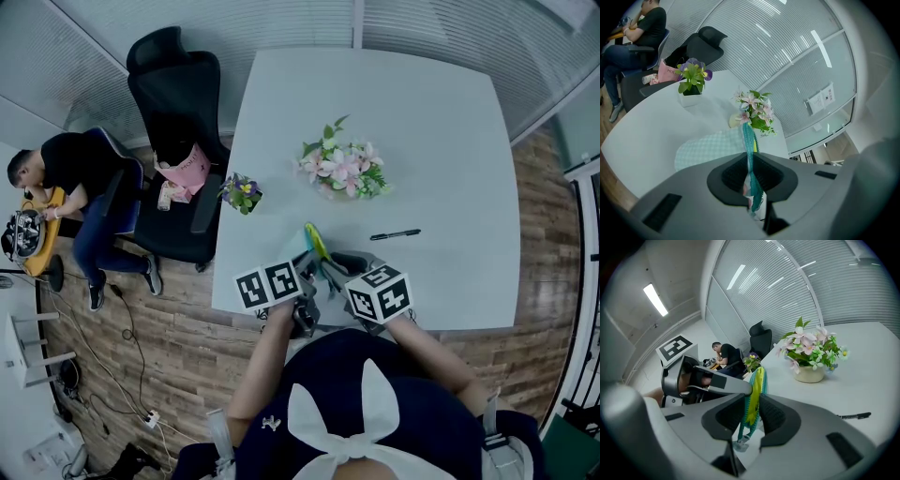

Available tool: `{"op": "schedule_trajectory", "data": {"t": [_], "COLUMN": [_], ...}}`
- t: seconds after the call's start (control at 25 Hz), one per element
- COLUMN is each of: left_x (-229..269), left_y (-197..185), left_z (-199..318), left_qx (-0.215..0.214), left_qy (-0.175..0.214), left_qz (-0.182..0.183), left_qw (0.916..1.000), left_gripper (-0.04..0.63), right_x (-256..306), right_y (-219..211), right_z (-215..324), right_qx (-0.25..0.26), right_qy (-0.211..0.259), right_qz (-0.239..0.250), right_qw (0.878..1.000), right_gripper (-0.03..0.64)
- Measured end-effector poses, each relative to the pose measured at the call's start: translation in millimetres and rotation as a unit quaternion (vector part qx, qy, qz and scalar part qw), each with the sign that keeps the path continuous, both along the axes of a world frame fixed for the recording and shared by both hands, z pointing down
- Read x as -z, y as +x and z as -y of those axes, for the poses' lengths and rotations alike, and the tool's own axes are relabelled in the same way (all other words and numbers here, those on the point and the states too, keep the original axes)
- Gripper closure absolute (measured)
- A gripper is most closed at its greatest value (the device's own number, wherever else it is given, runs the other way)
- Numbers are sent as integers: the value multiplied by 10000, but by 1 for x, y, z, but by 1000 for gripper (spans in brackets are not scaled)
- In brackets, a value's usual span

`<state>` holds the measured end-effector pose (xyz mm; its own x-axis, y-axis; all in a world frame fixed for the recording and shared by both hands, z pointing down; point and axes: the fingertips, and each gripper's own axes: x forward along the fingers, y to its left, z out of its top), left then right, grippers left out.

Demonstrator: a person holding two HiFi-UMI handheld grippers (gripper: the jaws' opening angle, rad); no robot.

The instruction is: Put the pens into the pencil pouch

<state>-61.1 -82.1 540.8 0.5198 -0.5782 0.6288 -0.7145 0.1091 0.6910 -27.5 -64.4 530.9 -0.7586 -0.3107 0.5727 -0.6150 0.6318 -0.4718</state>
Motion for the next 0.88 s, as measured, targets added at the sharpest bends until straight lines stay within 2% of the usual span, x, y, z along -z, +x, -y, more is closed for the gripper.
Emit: {"op": "schedule_trajectory", "data": {"t": [0.4, 0.88], "left_x": [0, 2], "left_y": [-1, -5], "left_z": [3, 1], "left_qx": [-5, -4], "left_qy": [-4, -2], "left_qz": [7, 65], "left_qw": [10000, 10000], "left_gripper": [546, 546], "right_x": [15, 13], "right_y": [25, 83], "right_z": [18, 51], "right_qx": [-358, -1122], "right_qy": [142, 354], "right_qz": [130, -73], "right_qw": [9992, 9930], "right_gripper": [500, 500]}}
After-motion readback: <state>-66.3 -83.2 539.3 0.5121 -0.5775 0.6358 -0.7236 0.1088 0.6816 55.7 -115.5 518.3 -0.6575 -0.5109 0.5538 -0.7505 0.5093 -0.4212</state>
